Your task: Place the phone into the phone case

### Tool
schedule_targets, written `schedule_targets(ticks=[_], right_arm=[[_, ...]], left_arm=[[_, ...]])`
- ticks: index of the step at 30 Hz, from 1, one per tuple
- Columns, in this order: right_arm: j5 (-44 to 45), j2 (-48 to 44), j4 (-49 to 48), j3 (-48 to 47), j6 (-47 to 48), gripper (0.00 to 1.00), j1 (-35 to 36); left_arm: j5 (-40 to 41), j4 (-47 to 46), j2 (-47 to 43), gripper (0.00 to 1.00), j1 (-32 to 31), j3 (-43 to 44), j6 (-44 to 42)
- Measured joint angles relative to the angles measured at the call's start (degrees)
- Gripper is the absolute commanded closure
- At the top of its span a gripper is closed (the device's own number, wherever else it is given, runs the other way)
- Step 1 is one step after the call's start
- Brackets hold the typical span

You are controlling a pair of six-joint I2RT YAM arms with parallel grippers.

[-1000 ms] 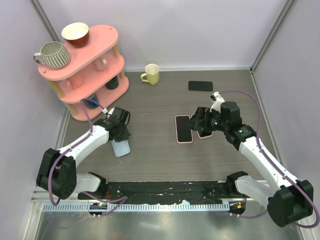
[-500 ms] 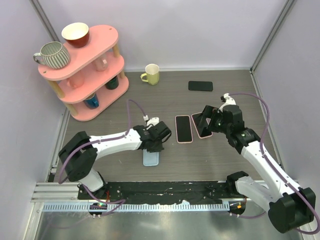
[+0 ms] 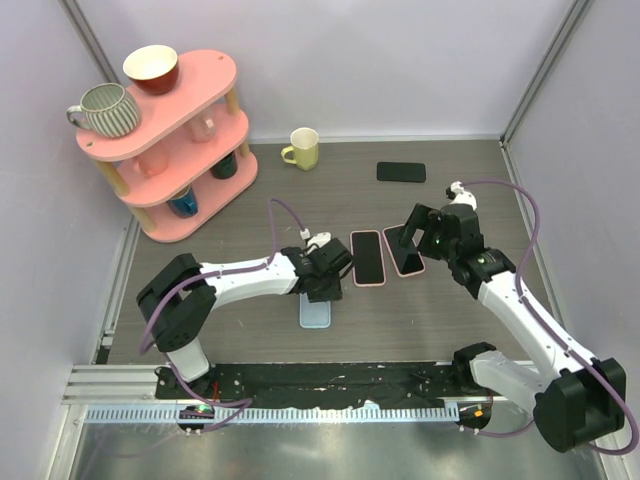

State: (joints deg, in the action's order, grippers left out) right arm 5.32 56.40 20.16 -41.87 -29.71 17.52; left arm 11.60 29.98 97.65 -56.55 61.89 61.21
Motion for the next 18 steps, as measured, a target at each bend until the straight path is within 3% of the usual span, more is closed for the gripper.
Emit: schedule_targets(ticks=[3, 6, 10, 18], right_arm=[[1.3, 3.5, 0.2, -2.8, 1.0, 0.02, -0.2], [1.8, 8.1, -0.3, -7.1, 3.0, 0.02, -1.4], [0.5, 15.7, -3.4, -13.2, 5.4, 0.03, -5.3], [-2.4, 41.9, -8.5, -33.0, 7.6, 0.06, -12.8]], left_arm=[[-3.4, -1.5, -0.1, 0.28, 0.5, 0.0, -0.2], [-5.6, -2.1, -0.9, 0.22, 1.1, 0.4, -1.1], [-5.5, -1.8, -3.8, 0.21, 3.1, 4.0, -4.7], [-4.4, -3.4, -5.2, 0.21, 13.0, 12.9, -12.4]])
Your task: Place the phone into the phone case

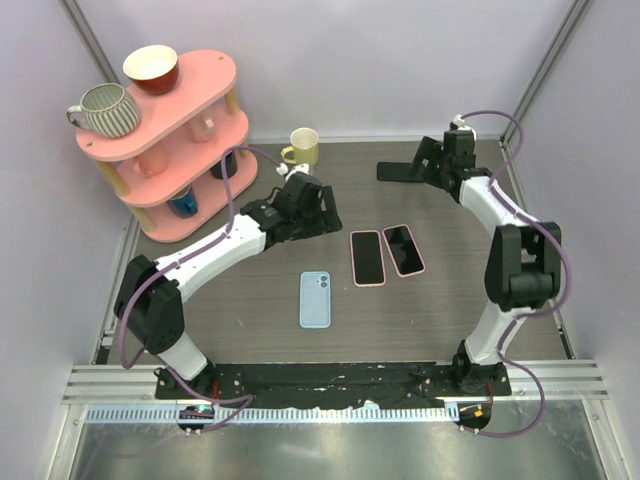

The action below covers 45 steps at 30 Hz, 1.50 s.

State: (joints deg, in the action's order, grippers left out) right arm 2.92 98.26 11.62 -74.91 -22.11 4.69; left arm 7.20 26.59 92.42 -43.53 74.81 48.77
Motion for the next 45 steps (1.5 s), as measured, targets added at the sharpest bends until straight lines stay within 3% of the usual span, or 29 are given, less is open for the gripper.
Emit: schedule_targets(ticks=[8, 16, 31, 45], right_arm=[[-2.6, 24.5, 1.1, -20.9, -4.6, 0.11, -6.0], [-5.2, 37.6, 1.4, -33.4, -9.6, 0.11, -8.4], [-16.7, 47.2, -7.0, -43.8, -12.6, 0.15, -7.7], [-30.0, 47.3, -13.6, -39.6, -13.0, 0.18, -4.5]], left_arm=[[1.8, 0.1, 3.3, 0.21, 5.0, 3.3, -5.6], [3.8, 0.3, 3.5, 0.21, 5.4, 2.2, -10.2], [6.0, 0.2, 3.4, 0.21, 5.6, 0.2, -13.0], [7.9, 0.3, 3.4, 0.23, 7.3, 0.2, -13.0]])
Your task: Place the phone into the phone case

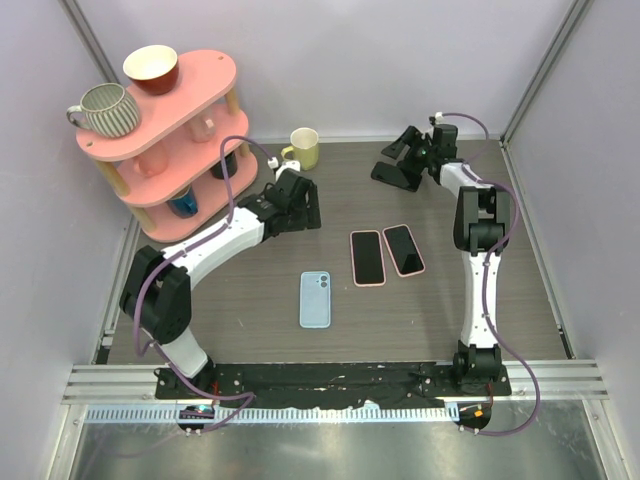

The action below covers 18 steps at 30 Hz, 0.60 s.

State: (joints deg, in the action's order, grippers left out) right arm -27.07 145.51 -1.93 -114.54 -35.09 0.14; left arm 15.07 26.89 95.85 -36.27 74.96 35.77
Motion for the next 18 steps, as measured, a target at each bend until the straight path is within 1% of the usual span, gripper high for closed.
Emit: schedule_targets(ticks=[6, 13, 18], right_arm=[[-3.8, -1.1, -0.5, 2.4, 2.8, 0.18, 2.8], [-6.0, -1.1, 3.0, 1.1, 5.6, 0.18, 7.1], [-7.3, -0.9, 4.7, 0.2, 7.0, 0.19, 10.4]], left_arm=[[1.0, 0.1, 0.0, 0.23, 0.8, -0.1, 0.3], [1.7, 0.6, 0.0, 0.24, 0.8, -1.6, 1.3], [3.9, 1.3, -0.3, 0.25, 1.0, -3.0, 2.9]])
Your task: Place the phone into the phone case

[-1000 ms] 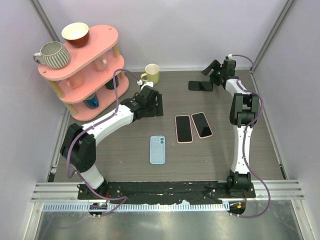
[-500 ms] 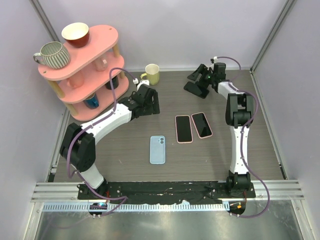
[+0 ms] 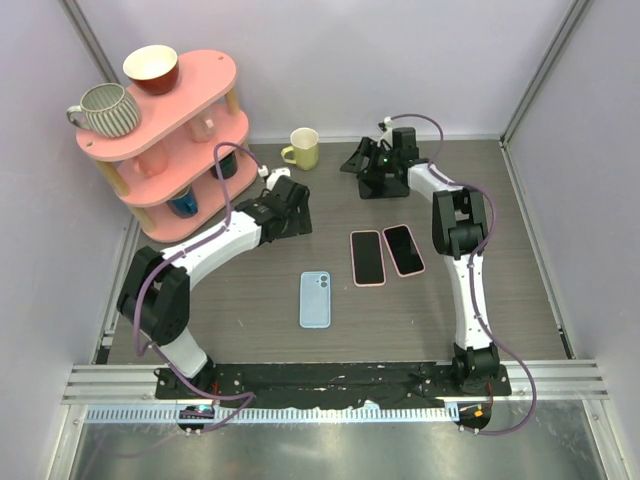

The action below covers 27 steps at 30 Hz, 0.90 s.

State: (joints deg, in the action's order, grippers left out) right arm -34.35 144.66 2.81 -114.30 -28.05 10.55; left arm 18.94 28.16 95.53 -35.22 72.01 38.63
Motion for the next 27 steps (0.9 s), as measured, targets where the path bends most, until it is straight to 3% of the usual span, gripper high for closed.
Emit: schedule_targets(ticks=[6, 11, 27], right_arm=[[-0.9, -0.4, 0.8, 0.7, 2.9, 0.21, 2.5], [1.2, -5.0, 1.8, 7.2, 5.9, 0.21, 3.4], [19.7, -23.4, 8.7, 29.4, 2.6, 0.24, -0.5]], left_arm=[[0.6, 0.0, -3.8, 0.26, 2.6, -3.8, 2.3], [0.5, 0.0, -6.4, 0.27, 3.8, -4.4, 3.2], [-0.9, 1.3, -14.3, 0.25, 3.8, -8.5, 2.9]])
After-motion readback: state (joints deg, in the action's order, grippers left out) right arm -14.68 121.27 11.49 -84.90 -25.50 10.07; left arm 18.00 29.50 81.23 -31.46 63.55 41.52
